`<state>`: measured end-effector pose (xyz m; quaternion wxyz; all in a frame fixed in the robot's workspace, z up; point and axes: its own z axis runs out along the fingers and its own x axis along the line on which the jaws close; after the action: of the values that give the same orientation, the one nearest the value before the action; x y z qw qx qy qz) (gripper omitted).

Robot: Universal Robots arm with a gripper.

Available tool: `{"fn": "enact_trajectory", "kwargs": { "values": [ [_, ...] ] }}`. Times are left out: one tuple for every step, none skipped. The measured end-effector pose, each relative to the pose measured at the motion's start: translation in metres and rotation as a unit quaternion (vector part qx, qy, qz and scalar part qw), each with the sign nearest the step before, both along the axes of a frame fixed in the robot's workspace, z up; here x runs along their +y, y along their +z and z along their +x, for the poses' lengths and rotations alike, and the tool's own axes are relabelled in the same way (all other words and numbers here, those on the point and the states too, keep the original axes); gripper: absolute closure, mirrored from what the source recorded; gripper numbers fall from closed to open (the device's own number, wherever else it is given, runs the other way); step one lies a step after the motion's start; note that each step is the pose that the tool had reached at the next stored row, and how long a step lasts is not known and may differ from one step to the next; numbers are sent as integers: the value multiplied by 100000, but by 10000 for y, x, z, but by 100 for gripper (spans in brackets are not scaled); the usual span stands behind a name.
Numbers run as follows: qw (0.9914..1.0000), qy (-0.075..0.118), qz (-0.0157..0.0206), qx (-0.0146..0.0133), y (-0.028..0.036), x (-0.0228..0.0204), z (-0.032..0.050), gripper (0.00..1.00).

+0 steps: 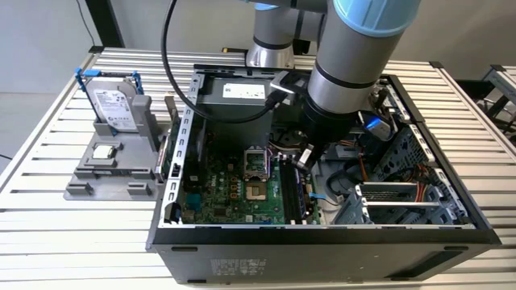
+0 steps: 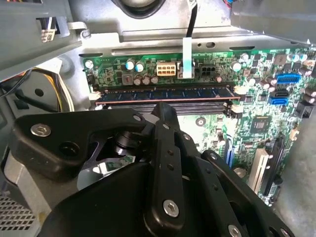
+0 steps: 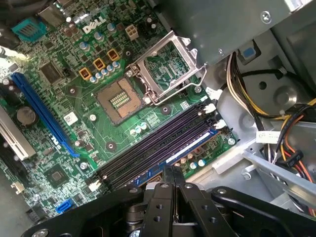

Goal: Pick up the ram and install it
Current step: 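Insert the ram into the slot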

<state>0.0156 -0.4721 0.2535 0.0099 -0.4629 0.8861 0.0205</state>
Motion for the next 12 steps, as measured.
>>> {"fn": "enact_trajectory", "kwargs": {
  "values": [
    [99999,405,22,-63,1,0,1,100],
    [99996,826,41,-131,1,0,2,100],
    [99992,1240,65,-199,1,0,3,100],
    [99985,1704,87,-271,1,0,4,100],
    [99975,2192,103,-314,1,0,4,100],
    [99962,2729,109,-344,2,0,4,100],
    [99946,3275,113,-360,2,0,4,100],
    [99926,3838,118,-362,2,0,4,100],
    [99899,4466,122,-362,2,0,4,100],
    [99860,5279,120,-361,2,0,4,100],
    [99798,6336,123,-358,2,0,4,100],
    [99743,7152,119,-352,3,0,4,100]
  ]
}}
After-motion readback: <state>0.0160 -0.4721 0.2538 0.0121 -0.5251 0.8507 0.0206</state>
